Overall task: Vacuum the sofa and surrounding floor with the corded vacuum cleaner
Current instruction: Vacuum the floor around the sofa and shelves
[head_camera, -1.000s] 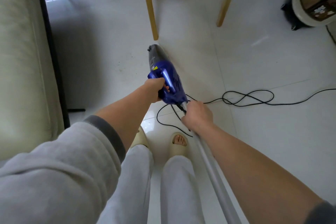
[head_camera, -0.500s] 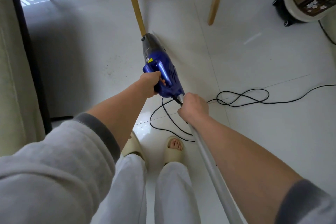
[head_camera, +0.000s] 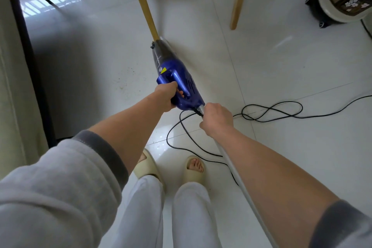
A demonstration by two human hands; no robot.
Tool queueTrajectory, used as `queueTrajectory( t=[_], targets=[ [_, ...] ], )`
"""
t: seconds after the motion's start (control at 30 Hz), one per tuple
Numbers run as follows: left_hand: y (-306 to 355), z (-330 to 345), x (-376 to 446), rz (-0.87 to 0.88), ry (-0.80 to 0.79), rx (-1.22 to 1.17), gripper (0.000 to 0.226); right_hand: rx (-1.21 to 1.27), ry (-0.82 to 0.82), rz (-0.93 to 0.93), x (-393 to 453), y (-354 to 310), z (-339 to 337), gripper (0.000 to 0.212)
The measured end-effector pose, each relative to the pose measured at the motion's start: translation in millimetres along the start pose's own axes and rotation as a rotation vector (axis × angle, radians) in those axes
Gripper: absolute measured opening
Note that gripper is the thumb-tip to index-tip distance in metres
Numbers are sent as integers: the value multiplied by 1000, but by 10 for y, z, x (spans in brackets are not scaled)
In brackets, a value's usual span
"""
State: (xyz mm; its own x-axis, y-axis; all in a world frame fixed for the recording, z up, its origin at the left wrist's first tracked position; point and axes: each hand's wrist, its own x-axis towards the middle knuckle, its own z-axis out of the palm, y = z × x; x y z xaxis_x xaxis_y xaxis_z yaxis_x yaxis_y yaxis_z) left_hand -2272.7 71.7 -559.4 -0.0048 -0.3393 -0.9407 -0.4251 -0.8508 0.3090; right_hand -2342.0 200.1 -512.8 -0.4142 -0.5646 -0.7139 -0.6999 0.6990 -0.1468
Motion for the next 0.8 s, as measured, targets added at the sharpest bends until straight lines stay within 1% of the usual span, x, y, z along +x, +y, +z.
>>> queueTrajectory(
  t=[0.13, 0.23, 0.37, 0.6, 0.8],
  targets=[
    [100, -16, 45, 21, 15, -9, 9, 6, 0, -38, 135, -13, -70, 24],
    [65, -41, 30, 0, 28, 0, 11, 37, -25, -51, 93, 1, 3, 23],
    [-137, -34, -29, -38, 37, -4, 10, 59, -50, -65, -60, 94, 85, 21],
    [-443, 148, -263, -84, -8, -72, 8, -30, -135, -49, -314, 388, 134, 23],
    [-541, 95, -328, -66, -26, -123, 7, -83, -130, -102, -427, 395, 87, 23]
  ],
)
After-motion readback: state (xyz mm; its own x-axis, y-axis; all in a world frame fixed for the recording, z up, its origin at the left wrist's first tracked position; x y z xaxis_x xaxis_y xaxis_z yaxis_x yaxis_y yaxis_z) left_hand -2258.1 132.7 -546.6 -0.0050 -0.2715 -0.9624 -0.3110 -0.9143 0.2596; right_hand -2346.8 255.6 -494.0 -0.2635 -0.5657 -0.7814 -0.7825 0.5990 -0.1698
